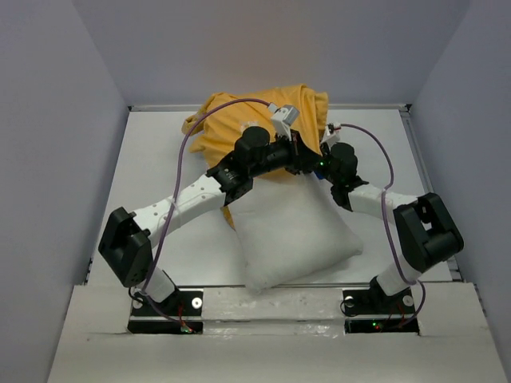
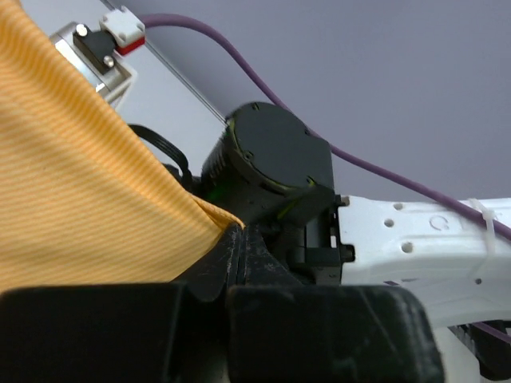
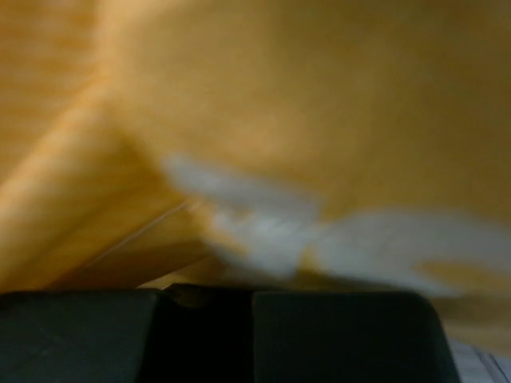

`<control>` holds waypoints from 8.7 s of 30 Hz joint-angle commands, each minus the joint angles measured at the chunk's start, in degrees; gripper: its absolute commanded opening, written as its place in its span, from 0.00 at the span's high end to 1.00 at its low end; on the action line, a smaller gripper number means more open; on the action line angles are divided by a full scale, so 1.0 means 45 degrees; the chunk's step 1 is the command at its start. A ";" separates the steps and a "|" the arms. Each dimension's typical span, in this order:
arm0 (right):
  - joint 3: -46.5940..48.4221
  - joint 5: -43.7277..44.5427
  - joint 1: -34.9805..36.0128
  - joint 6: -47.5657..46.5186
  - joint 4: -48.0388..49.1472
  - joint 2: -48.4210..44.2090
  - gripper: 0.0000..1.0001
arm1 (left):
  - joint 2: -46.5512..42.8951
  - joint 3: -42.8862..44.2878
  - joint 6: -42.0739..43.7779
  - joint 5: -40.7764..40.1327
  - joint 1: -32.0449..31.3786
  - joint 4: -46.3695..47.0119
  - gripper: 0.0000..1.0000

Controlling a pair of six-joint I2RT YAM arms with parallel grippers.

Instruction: Put the pillow into the pillowcase

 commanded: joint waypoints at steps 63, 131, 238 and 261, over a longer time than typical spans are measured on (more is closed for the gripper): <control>0.9412 1.0500 0.6027 -0.8671 -1.7327 0.1592 0.00 | -0.0114 -0.8855 -0.1402 -0.3372 0.4691 0.4397 0.18; 0.1133 -0.0045 0.1083 -0.6641 -0.9907 -0.3110 0.97 | 0.0779 0.1493 0.5431 -0.7434 0.2173 -0.4601 0.24; 0.1056 0.7748 0.1532 -1.0019 -1.0138 -0.2425 1.00 | -0.2262 -0.6648 0.0844 -0.5873 -0.1520 0.0705 1.00; -0.0371 -0.1439 0.5578 -0.5372 -1.1273 -0.6648 1.00 | -0.0934 -0.7916 -0.2359 -1.2332 -0.1773 0.8497 1.00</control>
